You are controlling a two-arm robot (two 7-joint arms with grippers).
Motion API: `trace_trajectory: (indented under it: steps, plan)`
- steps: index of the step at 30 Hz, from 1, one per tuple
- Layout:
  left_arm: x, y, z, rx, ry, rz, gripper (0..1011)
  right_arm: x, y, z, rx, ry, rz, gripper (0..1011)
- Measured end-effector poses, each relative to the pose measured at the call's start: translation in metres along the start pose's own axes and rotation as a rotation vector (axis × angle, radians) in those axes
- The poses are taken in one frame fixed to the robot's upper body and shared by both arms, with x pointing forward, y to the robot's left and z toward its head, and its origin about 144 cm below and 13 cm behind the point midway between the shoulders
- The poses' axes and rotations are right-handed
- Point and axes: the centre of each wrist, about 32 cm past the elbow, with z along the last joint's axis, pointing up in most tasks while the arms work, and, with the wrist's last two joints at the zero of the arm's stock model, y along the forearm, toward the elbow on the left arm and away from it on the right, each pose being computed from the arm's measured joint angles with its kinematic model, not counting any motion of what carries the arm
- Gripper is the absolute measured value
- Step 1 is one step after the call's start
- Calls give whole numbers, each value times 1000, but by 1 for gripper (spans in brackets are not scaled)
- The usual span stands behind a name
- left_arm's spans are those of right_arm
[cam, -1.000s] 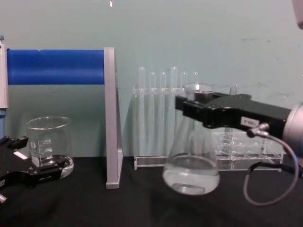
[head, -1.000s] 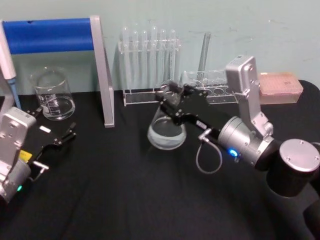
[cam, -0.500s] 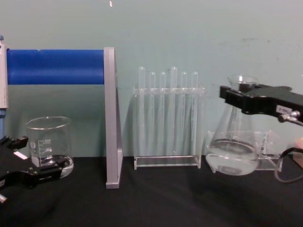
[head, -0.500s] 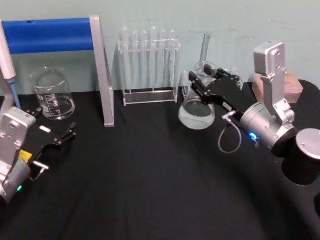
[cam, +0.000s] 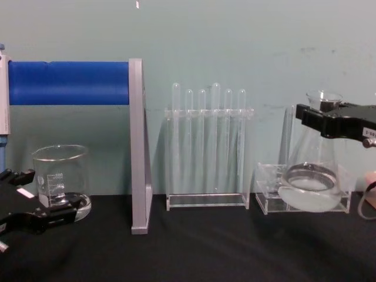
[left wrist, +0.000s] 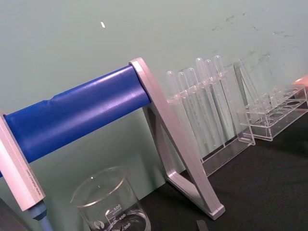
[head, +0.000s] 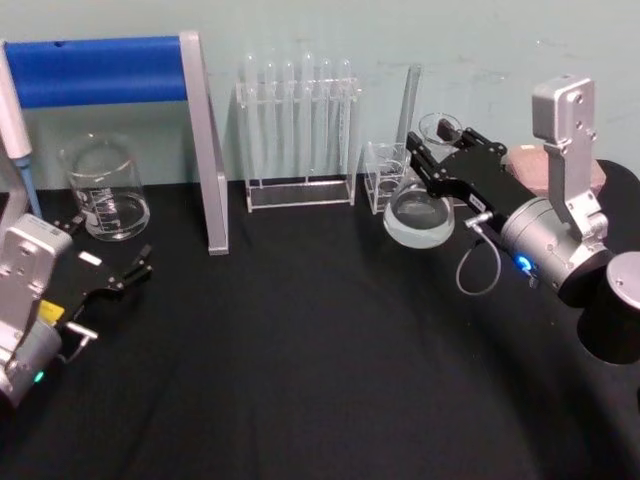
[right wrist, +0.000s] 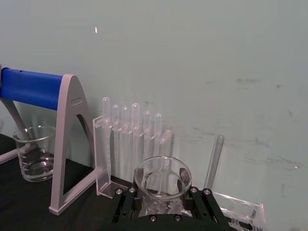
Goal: Grasp the erlenmeyer flask with one hand, shake it three times, then place it back.
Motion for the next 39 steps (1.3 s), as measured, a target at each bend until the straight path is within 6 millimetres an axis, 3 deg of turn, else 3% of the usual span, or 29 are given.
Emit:
trace_trajectory:
  steps: [25, 39]
  plan:
    - [0, 0, 0, 0, 0, 0, 1001, -37, -3, 0, -10, 30, 192, 450]
    - [0, 0, 0, 0, 0, 0, 1001, -42, -3, -2, -12, 37, 223, 450]
